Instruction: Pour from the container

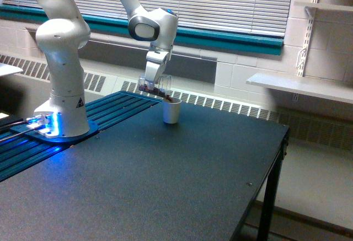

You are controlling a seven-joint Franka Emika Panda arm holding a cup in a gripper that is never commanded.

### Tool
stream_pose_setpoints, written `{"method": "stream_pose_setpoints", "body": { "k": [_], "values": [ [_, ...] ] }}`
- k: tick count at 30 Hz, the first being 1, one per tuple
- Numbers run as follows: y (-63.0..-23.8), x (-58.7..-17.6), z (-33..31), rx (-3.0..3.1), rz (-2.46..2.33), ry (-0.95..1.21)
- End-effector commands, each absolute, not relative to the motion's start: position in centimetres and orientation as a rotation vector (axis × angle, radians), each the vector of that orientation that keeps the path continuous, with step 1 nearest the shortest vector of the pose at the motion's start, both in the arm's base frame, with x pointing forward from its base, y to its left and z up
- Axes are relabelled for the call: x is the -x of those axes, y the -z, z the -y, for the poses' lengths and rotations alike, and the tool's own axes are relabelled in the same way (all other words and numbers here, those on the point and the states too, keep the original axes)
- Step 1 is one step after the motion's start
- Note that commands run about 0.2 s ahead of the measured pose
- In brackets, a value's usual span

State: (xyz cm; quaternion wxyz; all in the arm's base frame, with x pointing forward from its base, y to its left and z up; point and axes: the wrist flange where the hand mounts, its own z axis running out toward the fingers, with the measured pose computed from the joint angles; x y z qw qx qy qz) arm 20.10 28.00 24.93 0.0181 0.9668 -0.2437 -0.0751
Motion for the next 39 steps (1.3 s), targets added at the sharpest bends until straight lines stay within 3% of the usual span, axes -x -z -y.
{"method": "stream_pose_setpoints", "body": {
  "k": [1,39],
  "values": [
    [-25.0,-20.2,-28.3,-3.010,0.728,0.235],
    [-25.0,-20.6,-28.7,-3.021,0.707,0.277]
  ]
}}
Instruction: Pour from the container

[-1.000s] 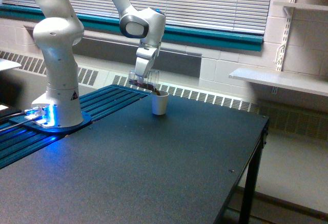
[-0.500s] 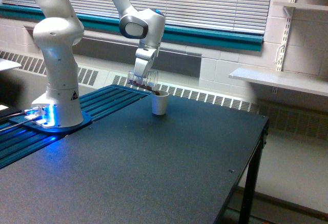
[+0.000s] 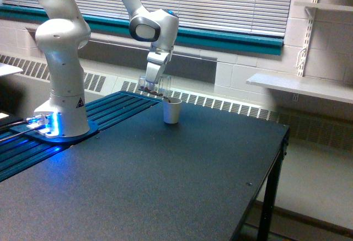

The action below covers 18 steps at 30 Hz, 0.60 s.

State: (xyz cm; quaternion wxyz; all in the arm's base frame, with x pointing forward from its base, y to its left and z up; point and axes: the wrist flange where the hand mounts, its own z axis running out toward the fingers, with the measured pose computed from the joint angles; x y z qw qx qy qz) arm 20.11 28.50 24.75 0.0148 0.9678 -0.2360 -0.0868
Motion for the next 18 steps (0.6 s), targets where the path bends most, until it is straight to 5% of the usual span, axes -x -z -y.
{"method": "stream_pose_setpoints", "body": {
  "k": [1,18],
  "values": [
    [-24.98,-20.64,-28.67,-3.020,0.704,0.278],
    [-25.46,-20.58,-29.49,-3.028,0.720,0.346]
  ]
}}
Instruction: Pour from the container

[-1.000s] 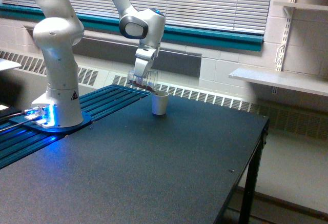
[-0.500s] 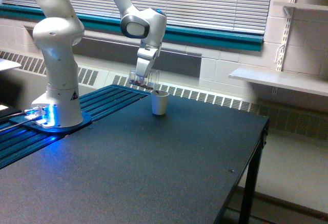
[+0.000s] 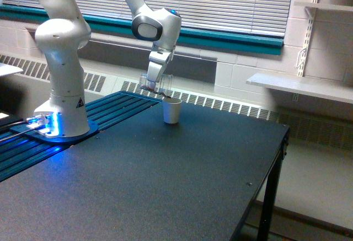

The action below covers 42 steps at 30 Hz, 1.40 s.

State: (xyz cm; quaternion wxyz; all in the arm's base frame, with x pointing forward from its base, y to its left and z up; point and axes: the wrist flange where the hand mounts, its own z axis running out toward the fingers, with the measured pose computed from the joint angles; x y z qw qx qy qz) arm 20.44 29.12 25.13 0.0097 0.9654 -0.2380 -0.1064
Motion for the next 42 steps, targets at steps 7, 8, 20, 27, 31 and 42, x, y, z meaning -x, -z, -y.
{"method": "stream_pose_setpoints", "body": {
  "k": [7,8,20,27,31,42],
  "values": [
    [-25.6,-20.6,-29.3,-3.020,0.713,0.356],
    [-25.6,-20.6,-29.3,-3.018,0.717,0.360],
    [-25.9,-20.8,-28.8,-3.010,0.760,0.371],
    [-26.1,-21.0,-28.7,-3.006,0.784,0.370],
    [-26.1,-21.0,-28.6,-3.005,0.791,0.376],
    [-26.6,-21.3,-29.4,-3.030,0.832,0.399]
  ]
}}
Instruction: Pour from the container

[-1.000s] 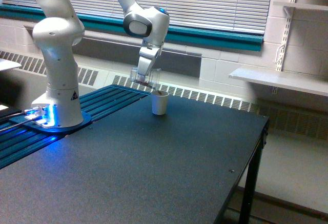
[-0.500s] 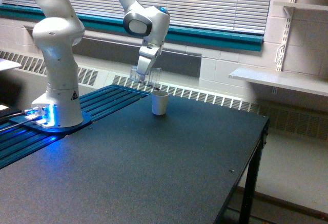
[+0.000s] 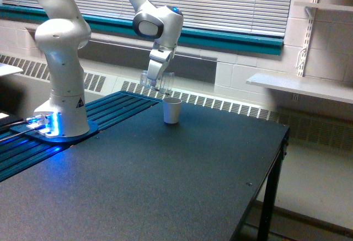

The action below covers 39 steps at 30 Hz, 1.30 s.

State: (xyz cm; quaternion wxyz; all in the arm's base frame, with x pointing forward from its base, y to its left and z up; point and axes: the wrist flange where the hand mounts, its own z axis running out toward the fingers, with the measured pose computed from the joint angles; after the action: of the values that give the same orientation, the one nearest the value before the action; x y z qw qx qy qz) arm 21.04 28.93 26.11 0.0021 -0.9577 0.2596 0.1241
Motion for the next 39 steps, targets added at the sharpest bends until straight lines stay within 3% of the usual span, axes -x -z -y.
{"method": "stream_pose_setpoints", "body": {
  "k": [1,28,39],
  "values": [
    [-26.8,-21.4,-29.6,2.967,-0.818,-0.393],
    [-27.0,-21.7,-30.3,2.914,-0.847,-0.390],
    [-28.3,-22.6,-30.6,2.909,-0.830,-0.298]
  ]
}}
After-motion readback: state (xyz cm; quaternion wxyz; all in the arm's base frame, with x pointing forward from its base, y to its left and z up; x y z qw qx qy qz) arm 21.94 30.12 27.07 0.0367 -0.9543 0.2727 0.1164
